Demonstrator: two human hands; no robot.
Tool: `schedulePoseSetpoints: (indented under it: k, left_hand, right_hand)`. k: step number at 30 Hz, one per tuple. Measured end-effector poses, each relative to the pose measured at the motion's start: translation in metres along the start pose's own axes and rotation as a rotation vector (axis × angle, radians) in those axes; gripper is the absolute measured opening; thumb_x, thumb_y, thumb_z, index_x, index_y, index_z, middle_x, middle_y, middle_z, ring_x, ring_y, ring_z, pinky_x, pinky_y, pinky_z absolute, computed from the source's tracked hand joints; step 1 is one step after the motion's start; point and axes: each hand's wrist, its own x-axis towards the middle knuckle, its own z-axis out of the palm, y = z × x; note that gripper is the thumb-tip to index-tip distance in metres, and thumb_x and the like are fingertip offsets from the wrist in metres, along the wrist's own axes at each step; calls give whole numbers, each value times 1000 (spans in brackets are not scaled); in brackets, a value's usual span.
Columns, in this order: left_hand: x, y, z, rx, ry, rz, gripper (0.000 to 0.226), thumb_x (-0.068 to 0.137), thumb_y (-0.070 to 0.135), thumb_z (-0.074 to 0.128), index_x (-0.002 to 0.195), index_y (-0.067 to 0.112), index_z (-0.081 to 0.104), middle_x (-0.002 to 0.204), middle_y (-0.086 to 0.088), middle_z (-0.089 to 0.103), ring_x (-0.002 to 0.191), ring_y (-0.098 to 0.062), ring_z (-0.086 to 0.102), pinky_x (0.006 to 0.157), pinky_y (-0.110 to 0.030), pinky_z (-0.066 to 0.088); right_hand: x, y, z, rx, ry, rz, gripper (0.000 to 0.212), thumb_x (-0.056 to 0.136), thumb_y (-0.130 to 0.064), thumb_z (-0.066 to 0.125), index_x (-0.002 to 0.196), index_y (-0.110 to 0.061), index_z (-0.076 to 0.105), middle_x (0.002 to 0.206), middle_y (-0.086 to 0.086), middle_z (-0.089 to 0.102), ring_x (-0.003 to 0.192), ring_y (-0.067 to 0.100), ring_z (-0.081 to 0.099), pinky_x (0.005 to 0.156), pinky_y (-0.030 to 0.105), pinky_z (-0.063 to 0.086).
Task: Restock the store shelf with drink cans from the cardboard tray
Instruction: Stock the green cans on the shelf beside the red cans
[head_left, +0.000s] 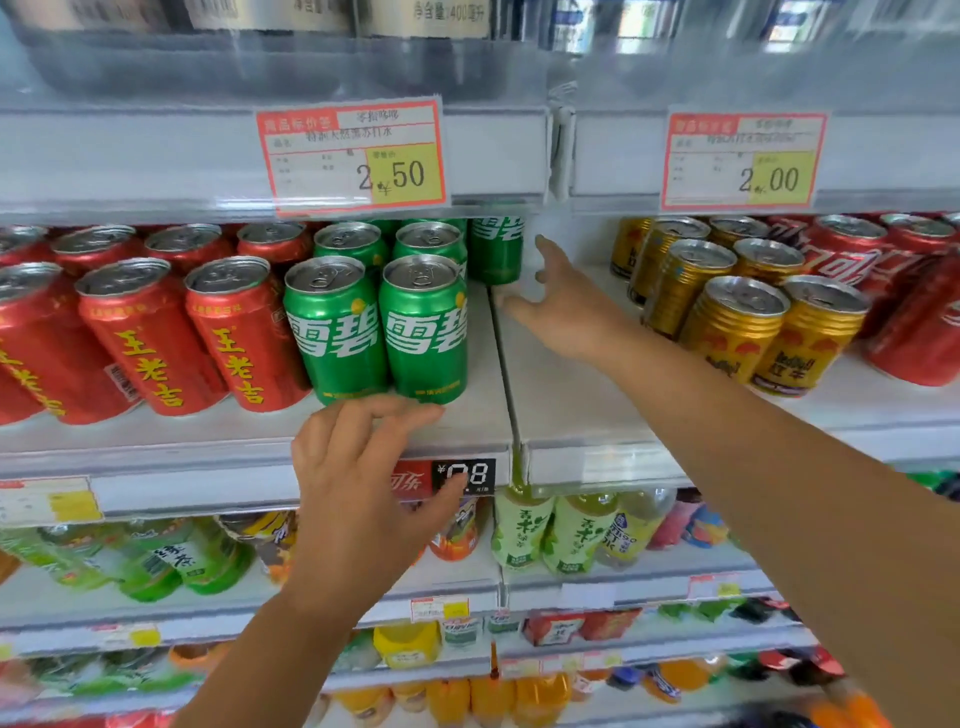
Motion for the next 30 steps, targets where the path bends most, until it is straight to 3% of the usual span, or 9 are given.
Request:
schedulePoseSetpoints:
  k: [4, 7, 11, 13, 15, 20, 22, 26, 30]
  left_hand:
    - [-17, 48, 13, -260, -82, 220, 24, 81, 31, 68, 99, 16, 71, 104, 2, 66, 99, -18, 57, 97, -21, 32]
    - [-51, 88, 53, -484, -342, 301, 19, 84, 26, 65, 101, 18, 70, 107, 3, 65, 100, -18, 58, 95, -16, 36]
    - [-107, 138, 119, -587, -714, 188, 27, 80, 32, 60, 105, 25, 68, 113, 9, 63, 108, -7, 53, 98, 0, 27]
    - [-145, 154, 158, -592, -901, 150, 31, 81, 36, 58, 108, 22, 67, 114, 6, 62, 107, -11, 57, 99, -9, 37]
    - [-191, 164, 195, -561, -1084, 73, 38, 81, 39, 57, 113, 21, 65, 113, 5, 60, 106, -18, 60, 93, -27, 48]
    - [-319, 160, 275, -309, -1431, -290, 45, 84, 26, 72, 126, 21, 58, 121, 1, 57, 113, -21, 57, 94, -30, 43]
    - [-372, 152, 307, -236, -1509, -400, 49, 84, 26, 73, 130, 20, 56, 126, -2, 57, 116, -21, 58, 97, -31, 42]
    - [-473, 139, 377, -153, -1631, -502, 47, 87, 29, 68, 132, 26, 53, 129, 5, 52, 96, -5, 59, 78, -18, 38]
    - [-572, 125, 473, -153, -1706, -481, 56, 86, 31, 69, 138, 26, 47, 134, 3, 49, 105, -12, 61, 90, -29, 48]
  right_hand:
    - [-98, 21, -16, 123, 276, -137, 49, 93, -21, 61, 139, -20, 43, 124, -3, 59, 116, 4, 53, 102, 25, 42]
    - [-180, 51, -25, 200, 473, -112, 39, 93, -10, 57, 129, -20, 47, 110, -5, 63, 101, 8, 61, 82, 21, 50]
    - [-268, 125, -21, 267, 645, 142, 37, 92, -5, 56, 119, -29, 50, 102, -11, 64, 87, 9, 61, 71, 21, 48]
    - [-306, 179, -11, 304, 659, 341, 33, 90, -9, 55, 118, -25, 53, 100, -9, 64, 83, 8, 60, 69, 23, 48]
    - [-346, 239, 7, 363, 643, 564, 29, 90, -13, 56, 116, -24, 55, 99, -6, 64, 80, 7, 59, 67, 28, 49]
    - [-446, 388, 79, 368, 465, 1099, 29, 88, -8, 59, 114, -22, 57, 95, 0, 60, 73, 11, 56, 65, 20, 45]
    - [-485, 446, 119, 371, 318, 1253, 28, 88, -13, 61, 112, -26, 58, 95, -1, 61, 83, 23, 61, 75, 34, 52]
    - [-542, 551, 202, 391, 125, 1425, 36, 88, -14, 60, 123, -23, 57, 109, 3, 58, 89, 20, 58, 85, 40, 54]
    - [-579, 655, 281, 339, -31, 1517, 47, 89, -20, 57, 134, -31, 48, 122, 0, 53, 95, 22, 62, 82, 36, 52]
